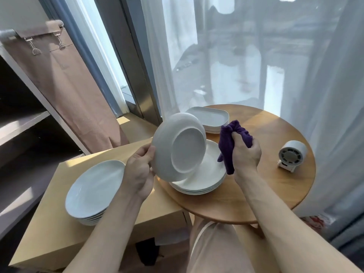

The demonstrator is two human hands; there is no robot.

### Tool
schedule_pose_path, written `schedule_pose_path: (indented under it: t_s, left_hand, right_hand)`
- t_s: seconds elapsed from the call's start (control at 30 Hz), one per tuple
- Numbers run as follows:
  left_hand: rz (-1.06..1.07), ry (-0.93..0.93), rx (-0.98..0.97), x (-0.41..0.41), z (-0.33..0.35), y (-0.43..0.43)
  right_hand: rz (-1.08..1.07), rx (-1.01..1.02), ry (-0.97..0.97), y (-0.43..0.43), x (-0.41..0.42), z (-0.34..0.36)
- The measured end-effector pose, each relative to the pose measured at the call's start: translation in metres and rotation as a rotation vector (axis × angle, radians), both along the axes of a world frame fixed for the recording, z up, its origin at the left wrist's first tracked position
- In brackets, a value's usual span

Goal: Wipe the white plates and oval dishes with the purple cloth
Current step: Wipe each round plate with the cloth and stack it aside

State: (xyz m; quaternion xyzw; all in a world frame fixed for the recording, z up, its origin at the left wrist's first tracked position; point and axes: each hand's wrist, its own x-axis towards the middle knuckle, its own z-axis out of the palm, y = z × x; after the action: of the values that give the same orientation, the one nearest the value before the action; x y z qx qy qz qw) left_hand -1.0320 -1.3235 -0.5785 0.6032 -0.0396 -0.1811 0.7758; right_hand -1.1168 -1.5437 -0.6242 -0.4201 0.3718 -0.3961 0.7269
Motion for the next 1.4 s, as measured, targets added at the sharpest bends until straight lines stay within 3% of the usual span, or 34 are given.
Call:
schedule_pose_path:
  t_s: [0.3,0.47,0.73,1.07,1.4]
  left_hand:
    - [-0.046,0.369,-0.258,0.000,-0.029,-0.011]
    - [0.027,0.451,-0.228,0.010,-0.048,-0.013]
    - [0.124,0.254,0.096,0.019,-0.073,-0.006]
    - [0.063,0.235,0.089,0.014,-0.084,-0.011]
    - [0.079,0.009,0.266,0.017,-0.087,-0.026]
  right_hand:
    - [-0.022,-0.053,0.051,-0.002,0.001,-0.003]
    - [0.005,-0.052,0.056,-0.001,0.003,-0.005]
    - [0.011,-0.111,0.109,0.001,0.006,-0.007]
    - [-0.022,-0.187,0.148,0.000,0.004,-0.005]
    - [-0.039,-0.263,0.181,0.001,0.000,-0.002]
